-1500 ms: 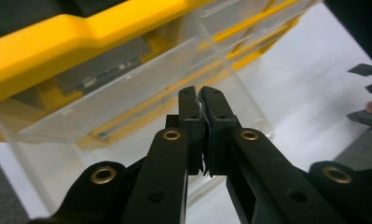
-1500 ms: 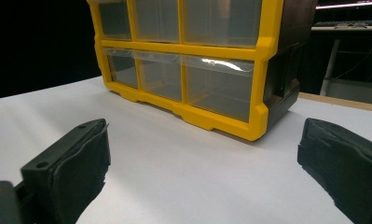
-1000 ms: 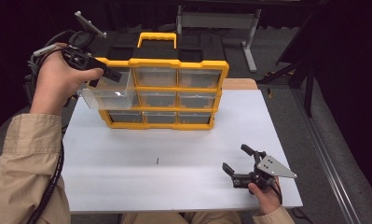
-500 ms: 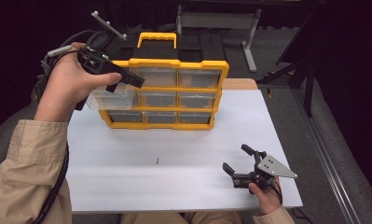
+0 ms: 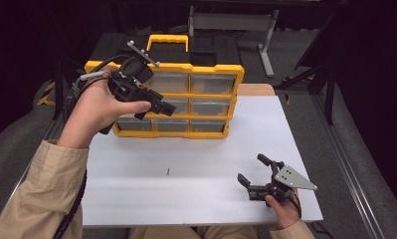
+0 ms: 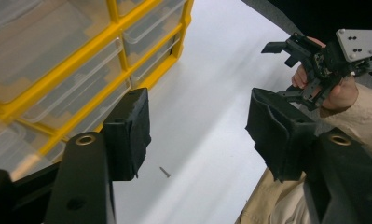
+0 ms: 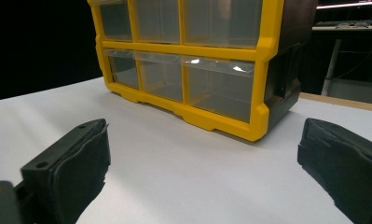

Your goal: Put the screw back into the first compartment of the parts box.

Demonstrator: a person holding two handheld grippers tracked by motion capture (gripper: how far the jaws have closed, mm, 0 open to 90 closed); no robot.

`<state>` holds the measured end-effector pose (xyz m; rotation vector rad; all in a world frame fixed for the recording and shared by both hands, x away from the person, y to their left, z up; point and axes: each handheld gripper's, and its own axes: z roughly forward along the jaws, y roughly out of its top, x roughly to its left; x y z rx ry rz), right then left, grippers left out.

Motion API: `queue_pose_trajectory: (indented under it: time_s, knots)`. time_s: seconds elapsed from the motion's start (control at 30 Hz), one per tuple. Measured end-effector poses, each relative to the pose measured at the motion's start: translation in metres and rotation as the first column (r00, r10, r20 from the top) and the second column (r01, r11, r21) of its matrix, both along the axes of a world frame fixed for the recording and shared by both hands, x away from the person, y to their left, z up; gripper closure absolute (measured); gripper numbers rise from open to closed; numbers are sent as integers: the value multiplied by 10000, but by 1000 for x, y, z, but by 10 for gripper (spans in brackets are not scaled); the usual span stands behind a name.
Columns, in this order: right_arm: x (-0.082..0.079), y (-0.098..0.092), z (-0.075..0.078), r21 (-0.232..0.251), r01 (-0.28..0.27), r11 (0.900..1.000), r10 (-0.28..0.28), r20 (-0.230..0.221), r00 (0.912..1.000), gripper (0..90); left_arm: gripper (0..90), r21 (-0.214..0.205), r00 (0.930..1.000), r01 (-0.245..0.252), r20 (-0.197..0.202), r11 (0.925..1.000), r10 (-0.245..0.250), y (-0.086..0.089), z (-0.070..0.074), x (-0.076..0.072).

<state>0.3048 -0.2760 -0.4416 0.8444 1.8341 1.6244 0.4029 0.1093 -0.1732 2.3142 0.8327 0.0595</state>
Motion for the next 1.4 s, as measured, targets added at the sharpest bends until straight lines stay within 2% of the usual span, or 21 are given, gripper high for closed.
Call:
queue_pose_trajectory:
  time_s: [0.3, 0.47, 0.6, 0.63, 0.67, 0.7, 0.77, 0.93, 1.03, 1.13, 1.23, 1.4]
  knots:
    - [0, 0, 0, 6, -19, 10000, 19, -4, 10000, 27, 282, 148, 9995, 291, 120, 9995, -293, -12, -22, -5]
    - [-1, 1, 1, 4, -29, 10000, 29, 25, 10000, 27, 232, 206, 9984, 565, -46, 9982, -564, -19, -38, -7]
    - [-1, 1, 0, 38, -37, 10000, 37, -29, 10000, 28, 204, 82, 9977, 676, -80, 9977, -675, -20, -49, -7]
    - [-1, 1, 0, 27, -64, 10000, 64, -29, 10000, 27, 198, 134, 9979, 646, -54, 9978, -645, -20, -56, -7]
    - [-1, 1, 0, 28, -59, 10000, 59, -19, 10000, 28, 191, 134, 9979, 646, -54, 9978, -645, -20, -56, -7]
    - [0, 1, 0, 79, -103, 9999, 103, -17, 9999, 28, 181, 56, 9974, 690, -196, 9976, -689, -20, -66, -6]
    - [0, 1, 0, 146, -71, 9999, 72, -55, 10000, 28, 180, 58, 9976, 676, -176, 9977, -675, -20, -70, -6]
    - [3, -4, -1, 326, 80, 9994, -75, -155, 9999, 27, 157, 303, 9981, 620, -81, 9976, -618, -22, -94, -10]
    - [3, -3, -1, 214, 38, 9998, -35, -156, 9999, 27, 152, 426, 9986, 524, -4, 9977, -524, -23, -104, -11]
    - [1, 0, -1, 157, -57, 9999, 59, -103, 9999, 27, 141, 361, 9989, 477, -8, 9982, -477, -24, -114, -13]
    - [2, 2, -2, 91, -118, 9999, 119, -100, 9999, 27, 133, 550, 9989, 441, 115, 9975, -448, -26, -125, -17]
    - [1, 0, 0, 147, -44, 9999, 45, -71, 10000, 27, 129, 400, 9989, 478, -36, 9981, -477, -27, -148, -20]
